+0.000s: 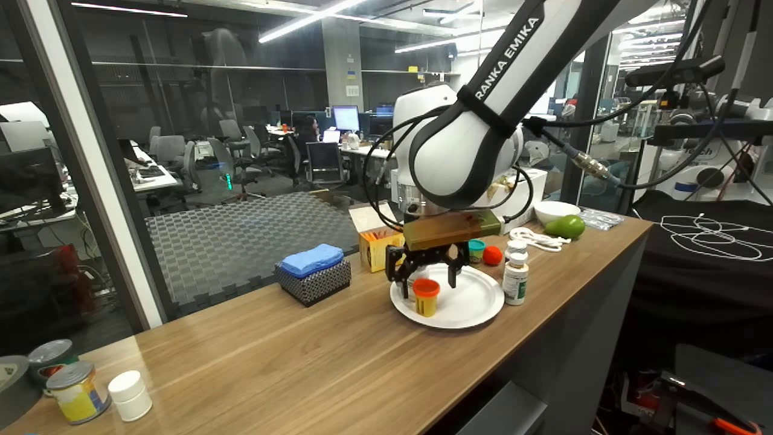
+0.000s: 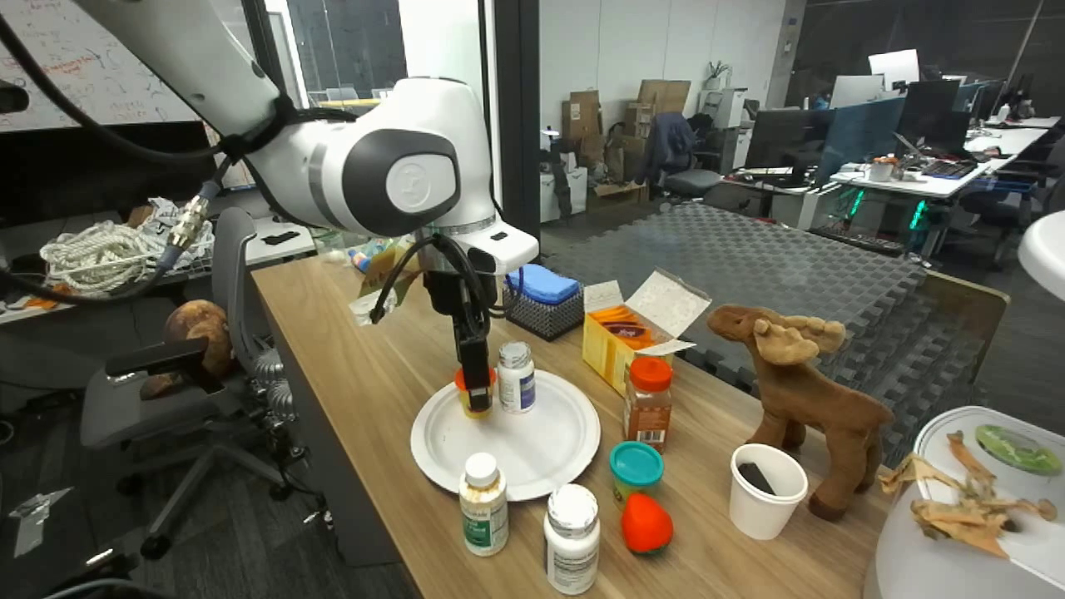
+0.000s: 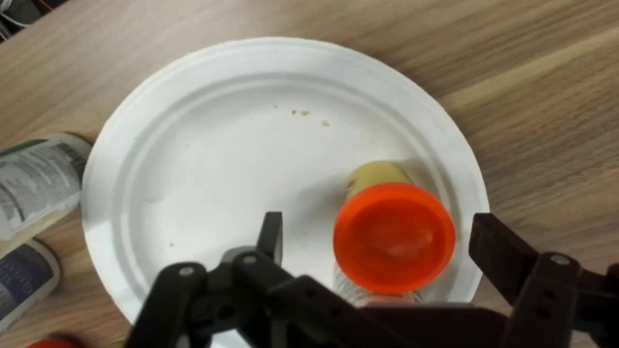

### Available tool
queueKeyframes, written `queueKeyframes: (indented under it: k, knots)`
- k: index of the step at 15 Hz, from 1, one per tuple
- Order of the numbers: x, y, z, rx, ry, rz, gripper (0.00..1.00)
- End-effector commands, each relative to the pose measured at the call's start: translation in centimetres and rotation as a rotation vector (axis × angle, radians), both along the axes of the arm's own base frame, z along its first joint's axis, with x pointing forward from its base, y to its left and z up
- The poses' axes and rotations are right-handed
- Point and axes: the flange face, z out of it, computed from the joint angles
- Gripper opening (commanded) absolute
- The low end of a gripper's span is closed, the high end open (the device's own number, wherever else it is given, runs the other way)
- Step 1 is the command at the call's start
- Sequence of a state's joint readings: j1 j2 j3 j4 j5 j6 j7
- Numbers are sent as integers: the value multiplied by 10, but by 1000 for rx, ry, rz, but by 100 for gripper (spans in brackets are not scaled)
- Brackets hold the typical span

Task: Put the bottles and the red object on the plate

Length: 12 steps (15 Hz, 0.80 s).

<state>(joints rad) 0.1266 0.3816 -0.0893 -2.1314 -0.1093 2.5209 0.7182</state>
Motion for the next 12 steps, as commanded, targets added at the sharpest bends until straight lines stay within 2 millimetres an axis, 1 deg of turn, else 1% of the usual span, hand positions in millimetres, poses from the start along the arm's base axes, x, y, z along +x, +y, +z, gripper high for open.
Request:
queueKeyframes:
  k: [1, 5, 7, 9, 12]
  knots:
    - [-18, -7, 46, -41, -71, 19, 100]
    - [-30, -26, 99, -65, -100, 64, 100]
    - [-31, -35, 116, -51, -85, 79, 100]
    - [-33, -46, 120, -28, -44, 114, 100]
    - [-38, -59, 107, 9, 37, 209, 100]
